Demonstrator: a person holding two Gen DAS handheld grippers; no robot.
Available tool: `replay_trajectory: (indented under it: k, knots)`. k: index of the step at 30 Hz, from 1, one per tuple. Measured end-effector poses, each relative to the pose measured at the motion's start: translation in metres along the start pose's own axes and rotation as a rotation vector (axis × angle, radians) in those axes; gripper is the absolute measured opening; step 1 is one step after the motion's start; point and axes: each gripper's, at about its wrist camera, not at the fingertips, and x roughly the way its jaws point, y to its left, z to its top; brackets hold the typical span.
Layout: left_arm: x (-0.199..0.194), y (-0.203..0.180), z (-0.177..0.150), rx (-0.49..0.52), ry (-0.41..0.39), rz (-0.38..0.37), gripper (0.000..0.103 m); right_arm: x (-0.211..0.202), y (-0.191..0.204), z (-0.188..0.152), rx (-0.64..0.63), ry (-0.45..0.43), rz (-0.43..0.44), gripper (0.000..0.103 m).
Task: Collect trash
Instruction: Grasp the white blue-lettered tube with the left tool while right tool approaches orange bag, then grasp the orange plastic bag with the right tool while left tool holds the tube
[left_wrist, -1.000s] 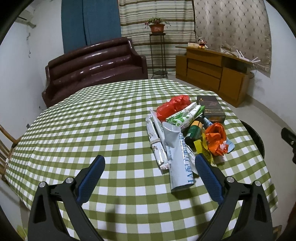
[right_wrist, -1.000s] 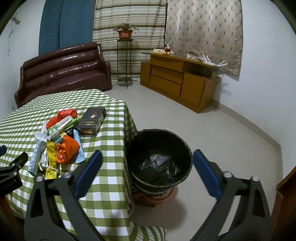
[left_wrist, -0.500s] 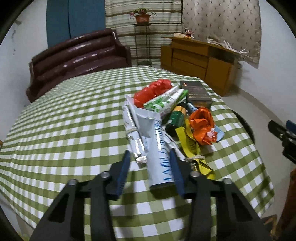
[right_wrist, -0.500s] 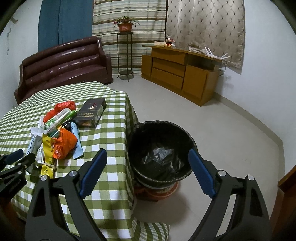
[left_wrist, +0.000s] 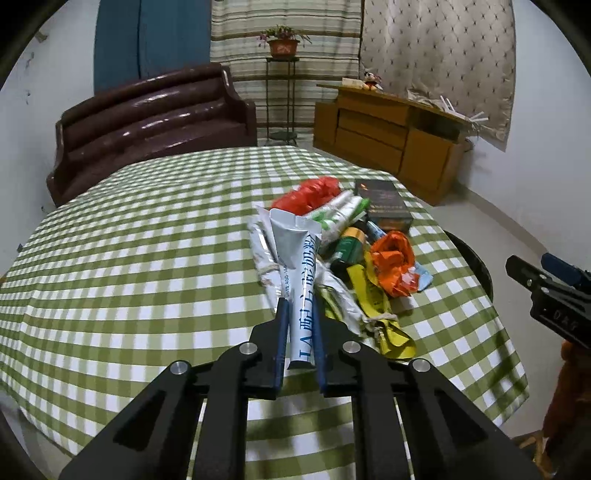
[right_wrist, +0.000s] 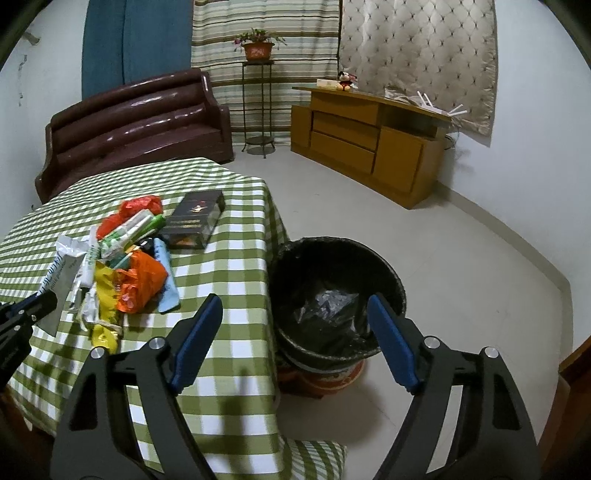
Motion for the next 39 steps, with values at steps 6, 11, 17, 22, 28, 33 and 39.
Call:
replay_trajectory:
  k: [6,11,17,22,28,33,39]
  knots:
    - [-0.012,0.027,0.002,-0.036,-0.026,0.064,0.013,0.0,0.025,0.004,-0.028,0.006,0.063,0.073]
    - [-0.01,0.047,0.004,-0.056,-0.03,0.122,0.013,0.006,0.057,0.011,-0.066,0.0,0.118,0.069]
    - [-0.001,0.069,0.004,-0.091,-0.009,0.151,0.013,0.023,0.09,0.019,-0.109,0.028,0.141,0.069]
    - [0.007,0.079,0.002,-0.104,0.004,0.157,0.013,0.039,0.107,0.019,-0.137,0.065,0.127,0.069]
    - [0.009,0.084,0.001,-0.114,0.001,0.147,0.013,0.053,0.109,0.016,-0.142,0.11,0.134,0.046]
    - [0.01,0.083,0.001,-0.114,-0.003,0.142,0.013,0.049,0.106,0.016,-0.139,0.099,0.14,0.043]
    - [0.005,0.074,0.005,-0.103,-0.024,0.123,0.013,0.029,0.091,0.022,-0.117,0.039,0.139,0.043]
